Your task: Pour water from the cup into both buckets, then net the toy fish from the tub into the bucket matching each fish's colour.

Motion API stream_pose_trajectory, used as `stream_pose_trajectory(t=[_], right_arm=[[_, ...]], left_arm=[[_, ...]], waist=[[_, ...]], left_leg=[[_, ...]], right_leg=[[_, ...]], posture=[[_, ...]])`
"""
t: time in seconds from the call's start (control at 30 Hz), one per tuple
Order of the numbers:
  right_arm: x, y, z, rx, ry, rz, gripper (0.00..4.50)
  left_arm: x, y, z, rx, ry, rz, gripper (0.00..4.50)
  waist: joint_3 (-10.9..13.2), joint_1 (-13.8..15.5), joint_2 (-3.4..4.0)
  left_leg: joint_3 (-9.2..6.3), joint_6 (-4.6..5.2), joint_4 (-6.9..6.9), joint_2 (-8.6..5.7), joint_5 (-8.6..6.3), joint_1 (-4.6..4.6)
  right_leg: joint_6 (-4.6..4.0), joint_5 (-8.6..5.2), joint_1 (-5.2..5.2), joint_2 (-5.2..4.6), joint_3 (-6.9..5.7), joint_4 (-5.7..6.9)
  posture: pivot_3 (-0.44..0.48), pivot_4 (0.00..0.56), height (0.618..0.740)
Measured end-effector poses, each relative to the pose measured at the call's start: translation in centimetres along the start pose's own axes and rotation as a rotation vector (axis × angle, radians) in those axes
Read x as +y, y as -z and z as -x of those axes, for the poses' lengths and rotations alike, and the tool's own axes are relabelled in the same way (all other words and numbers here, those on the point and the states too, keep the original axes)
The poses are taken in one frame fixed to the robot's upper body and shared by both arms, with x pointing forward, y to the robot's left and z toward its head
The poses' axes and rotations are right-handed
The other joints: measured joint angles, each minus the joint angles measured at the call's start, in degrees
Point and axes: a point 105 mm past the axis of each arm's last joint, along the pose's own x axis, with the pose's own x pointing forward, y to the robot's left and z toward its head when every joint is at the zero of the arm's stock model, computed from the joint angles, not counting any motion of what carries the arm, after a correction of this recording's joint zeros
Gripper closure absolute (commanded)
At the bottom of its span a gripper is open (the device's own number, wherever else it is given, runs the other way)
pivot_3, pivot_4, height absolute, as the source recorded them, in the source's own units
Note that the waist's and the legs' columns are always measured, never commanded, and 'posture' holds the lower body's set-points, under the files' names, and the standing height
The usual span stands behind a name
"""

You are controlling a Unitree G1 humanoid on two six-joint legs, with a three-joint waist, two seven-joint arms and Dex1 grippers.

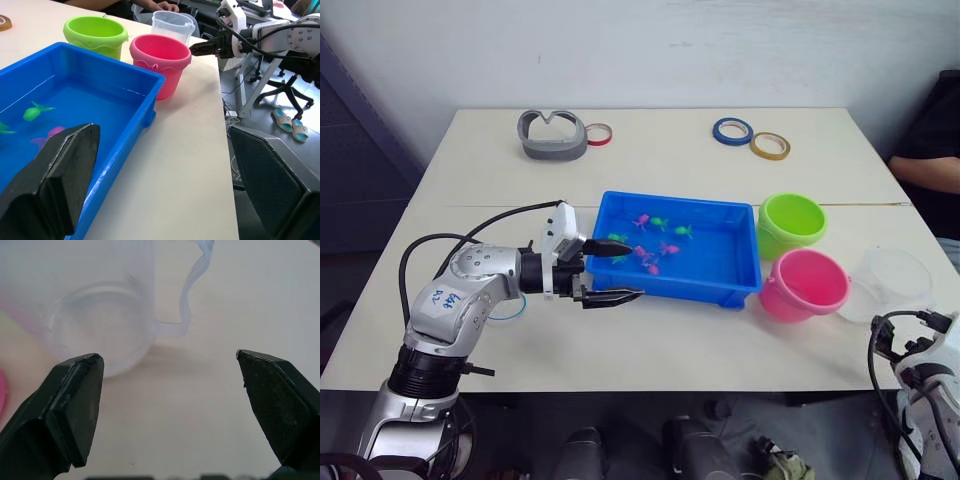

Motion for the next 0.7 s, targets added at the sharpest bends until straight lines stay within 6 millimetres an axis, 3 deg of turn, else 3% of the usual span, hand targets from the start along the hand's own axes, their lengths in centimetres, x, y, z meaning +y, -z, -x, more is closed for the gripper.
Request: stream_pose_trajectory(t=[0.43,0.7], right_arm=[[-1.4,-0.2,-1.3,-0.022,0.096,-0.014,0.0],[-2.2,-1.3,-1.7,-0.076,0.139,-0.016,0.0]], left_arm=[[-0.4,-0.5,-0.1,0.002,0.003,-0.024,0.03],[-0.4,-0.4,-0.2,0.005,0.002,-0.016,0.03]], waist=[[0.0,0.0,0.01],[0.0,-0.1,0.01]], left_leg=[[0.03,0.02,0.02,-0.01,0.01,0.0],[0.04,0.03,0.02,-0.01,0.01,0.0]], right_leg=[[0.02,0.01,0.0,0.0,0.04,0.01],[0.02,0.01,0.0,0.01,0.05,0.01]], posture=[[0.0,0.15,0.74],[0.0,0.15,0.74]])
